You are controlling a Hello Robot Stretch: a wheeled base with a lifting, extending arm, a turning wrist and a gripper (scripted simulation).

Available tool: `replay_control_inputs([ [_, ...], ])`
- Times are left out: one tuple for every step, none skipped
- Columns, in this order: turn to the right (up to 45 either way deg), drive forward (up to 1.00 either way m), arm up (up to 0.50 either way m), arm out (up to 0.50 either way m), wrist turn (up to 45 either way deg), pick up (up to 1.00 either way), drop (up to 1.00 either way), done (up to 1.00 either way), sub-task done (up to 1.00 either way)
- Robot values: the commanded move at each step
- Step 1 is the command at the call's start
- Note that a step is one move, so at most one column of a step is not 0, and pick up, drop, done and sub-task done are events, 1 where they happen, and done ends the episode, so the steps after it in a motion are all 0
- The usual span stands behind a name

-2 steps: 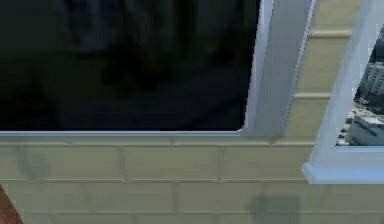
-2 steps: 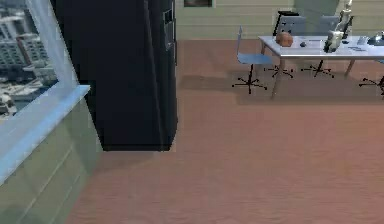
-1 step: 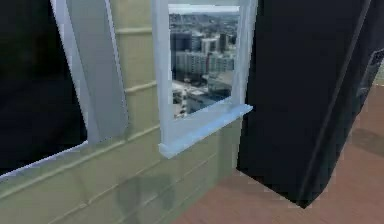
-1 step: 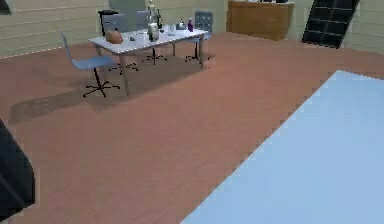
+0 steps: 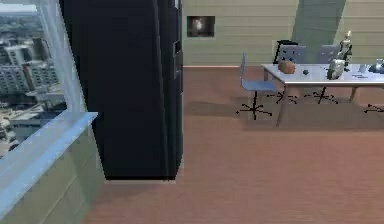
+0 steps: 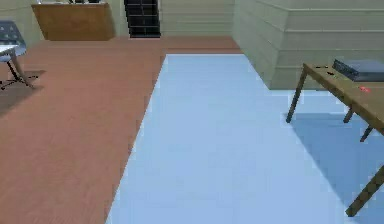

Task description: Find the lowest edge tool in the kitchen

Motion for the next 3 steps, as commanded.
replay_control_inputs([
  [45.0,0.00,0.00,0.00,0.0,0.00,0.00,0.00,0.00],
  [12.0,0.00,0.00,0.00,0.0,0.00,0.00,0.00,0.00],
  [0.0,1.00,0.00,0.00,0.0,0.00,0.00,0.00,0.00],
])
